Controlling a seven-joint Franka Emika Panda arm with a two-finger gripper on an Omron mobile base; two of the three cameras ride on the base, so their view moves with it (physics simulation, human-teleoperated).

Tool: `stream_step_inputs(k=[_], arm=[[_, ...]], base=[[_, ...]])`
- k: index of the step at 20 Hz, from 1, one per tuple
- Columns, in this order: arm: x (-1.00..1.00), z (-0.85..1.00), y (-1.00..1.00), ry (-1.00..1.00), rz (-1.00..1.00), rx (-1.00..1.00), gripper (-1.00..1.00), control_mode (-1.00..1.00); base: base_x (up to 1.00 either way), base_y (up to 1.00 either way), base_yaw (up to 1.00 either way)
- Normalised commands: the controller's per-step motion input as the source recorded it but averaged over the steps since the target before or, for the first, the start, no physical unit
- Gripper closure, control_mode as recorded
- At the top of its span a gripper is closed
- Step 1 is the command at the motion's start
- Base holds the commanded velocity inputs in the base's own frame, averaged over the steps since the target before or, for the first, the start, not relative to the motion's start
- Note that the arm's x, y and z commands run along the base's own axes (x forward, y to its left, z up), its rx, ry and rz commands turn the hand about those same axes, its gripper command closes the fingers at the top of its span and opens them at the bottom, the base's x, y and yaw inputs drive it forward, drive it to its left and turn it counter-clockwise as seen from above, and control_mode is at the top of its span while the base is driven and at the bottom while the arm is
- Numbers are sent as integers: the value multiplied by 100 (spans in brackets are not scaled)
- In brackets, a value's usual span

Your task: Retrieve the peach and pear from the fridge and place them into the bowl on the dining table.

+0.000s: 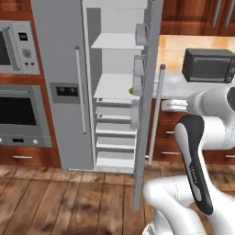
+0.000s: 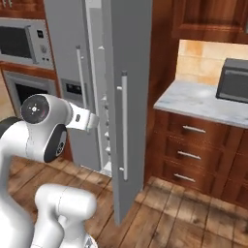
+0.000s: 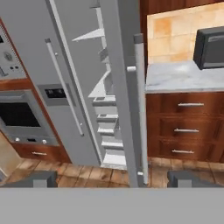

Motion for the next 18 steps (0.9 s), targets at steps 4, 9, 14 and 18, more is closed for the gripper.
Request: stream_step_inputs(k=[4, 9, 14, 18], arm=[[0, 0, 0, 0, 0, 0, -100, 100], [0, 0, 0, 0, 0, 0, -100, 100], [0, 0, 0, 0, 0, 0, -100, 100], [0, 0, 0, 0, 0, 0, -100, 100]], base=[[2, 100, -40], [12, 100, -41], [28, 100, -42], [54, 94, -36]])
